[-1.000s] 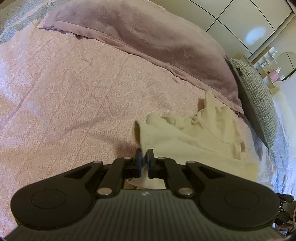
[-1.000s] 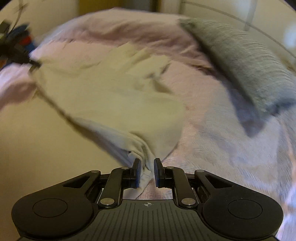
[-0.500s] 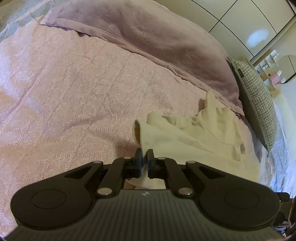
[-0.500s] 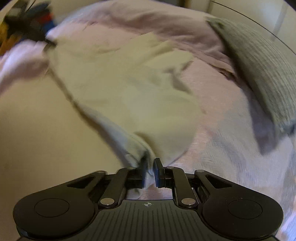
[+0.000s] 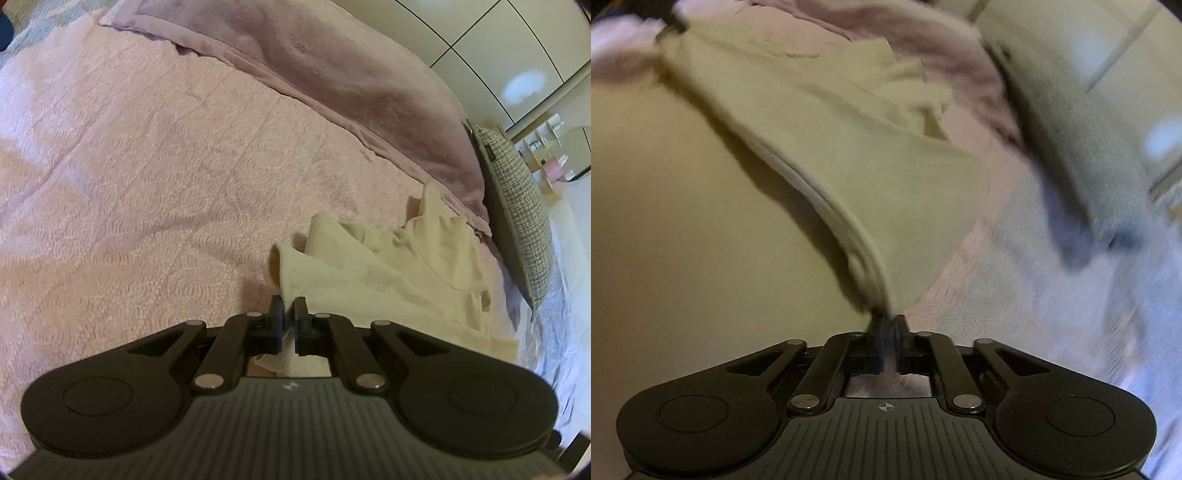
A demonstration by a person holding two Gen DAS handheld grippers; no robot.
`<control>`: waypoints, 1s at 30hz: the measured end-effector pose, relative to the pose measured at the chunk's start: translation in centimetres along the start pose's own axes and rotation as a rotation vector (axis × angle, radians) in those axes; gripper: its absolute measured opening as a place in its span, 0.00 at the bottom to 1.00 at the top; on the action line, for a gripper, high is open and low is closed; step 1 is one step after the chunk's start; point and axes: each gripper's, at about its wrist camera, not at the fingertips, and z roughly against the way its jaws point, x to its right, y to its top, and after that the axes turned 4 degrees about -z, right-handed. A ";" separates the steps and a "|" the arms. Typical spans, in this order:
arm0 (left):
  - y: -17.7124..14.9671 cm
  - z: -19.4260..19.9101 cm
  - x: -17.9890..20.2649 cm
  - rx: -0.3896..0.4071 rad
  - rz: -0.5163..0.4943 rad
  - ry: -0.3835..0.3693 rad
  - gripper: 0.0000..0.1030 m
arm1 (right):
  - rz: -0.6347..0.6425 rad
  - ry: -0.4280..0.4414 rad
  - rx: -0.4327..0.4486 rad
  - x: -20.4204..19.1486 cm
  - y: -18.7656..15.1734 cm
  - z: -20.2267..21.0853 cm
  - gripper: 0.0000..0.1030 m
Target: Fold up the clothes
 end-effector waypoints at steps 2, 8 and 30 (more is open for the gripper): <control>0.0 0.1 0.0 0.004 0.005 -0.002 0.03 | -0.250 0.160 -0.029 3.5 0.8 0.8 0.10; -0.2 0.1 -0.1 0.014 0.010 -0.009 0.03 | -0.894 0.320 0.133 12.4 1.1 0.3 0.34; -6.8 -0.6 -3.5 0.032 0.515 -0.130 0.35 | -0.889 0.091 0.105 7.0 2.4 0.6 0.34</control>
